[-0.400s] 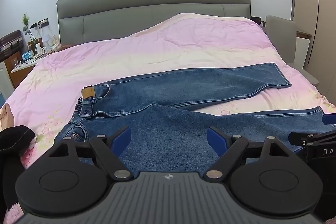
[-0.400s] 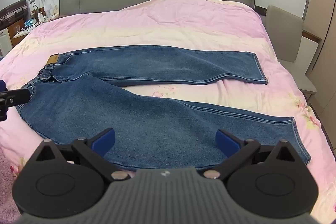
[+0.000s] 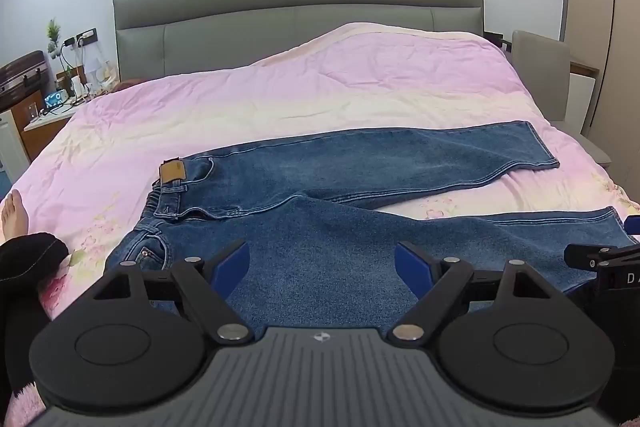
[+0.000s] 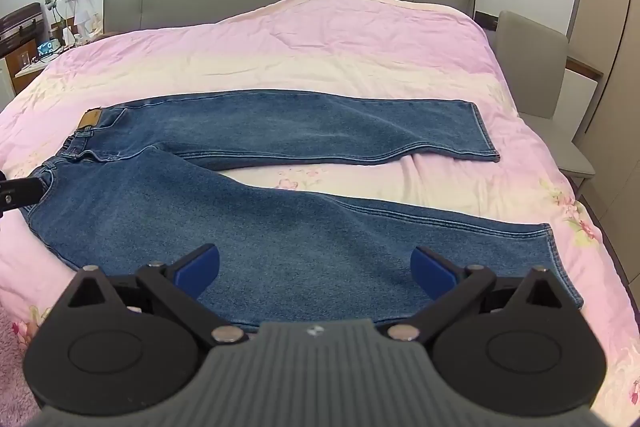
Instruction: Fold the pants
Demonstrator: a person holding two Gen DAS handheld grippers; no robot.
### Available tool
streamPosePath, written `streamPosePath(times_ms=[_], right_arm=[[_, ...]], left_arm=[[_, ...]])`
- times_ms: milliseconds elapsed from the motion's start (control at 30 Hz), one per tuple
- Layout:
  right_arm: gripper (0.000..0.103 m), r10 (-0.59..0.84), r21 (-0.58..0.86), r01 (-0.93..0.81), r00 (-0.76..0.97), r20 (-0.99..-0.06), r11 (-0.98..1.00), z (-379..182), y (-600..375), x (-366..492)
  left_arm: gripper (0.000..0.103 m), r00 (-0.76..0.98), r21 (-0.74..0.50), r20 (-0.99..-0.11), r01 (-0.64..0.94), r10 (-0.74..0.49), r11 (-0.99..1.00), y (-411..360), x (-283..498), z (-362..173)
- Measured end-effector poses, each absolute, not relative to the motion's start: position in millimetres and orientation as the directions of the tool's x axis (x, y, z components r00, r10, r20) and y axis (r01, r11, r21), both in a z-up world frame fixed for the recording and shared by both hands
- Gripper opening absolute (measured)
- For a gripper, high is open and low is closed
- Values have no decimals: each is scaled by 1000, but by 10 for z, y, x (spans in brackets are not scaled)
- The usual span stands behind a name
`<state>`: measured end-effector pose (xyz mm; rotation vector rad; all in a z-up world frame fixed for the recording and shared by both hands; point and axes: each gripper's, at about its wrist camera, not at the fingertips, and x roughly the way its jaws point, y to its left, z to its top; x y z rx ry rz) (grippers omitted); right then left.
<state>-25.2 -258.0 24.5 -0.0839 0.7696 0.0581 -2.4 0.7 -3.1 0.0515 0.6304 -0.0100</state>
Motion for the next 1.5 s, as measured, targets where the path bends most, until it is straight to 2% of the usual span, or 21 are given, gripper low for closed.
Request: streamPosePath(times_ms=[1500], right_arm=[[98,-33,-55,-7,724,-689,998,286,-2751,-314]], left_arm=[[96,793,40,-610,28,2,999,6,55,-98]])
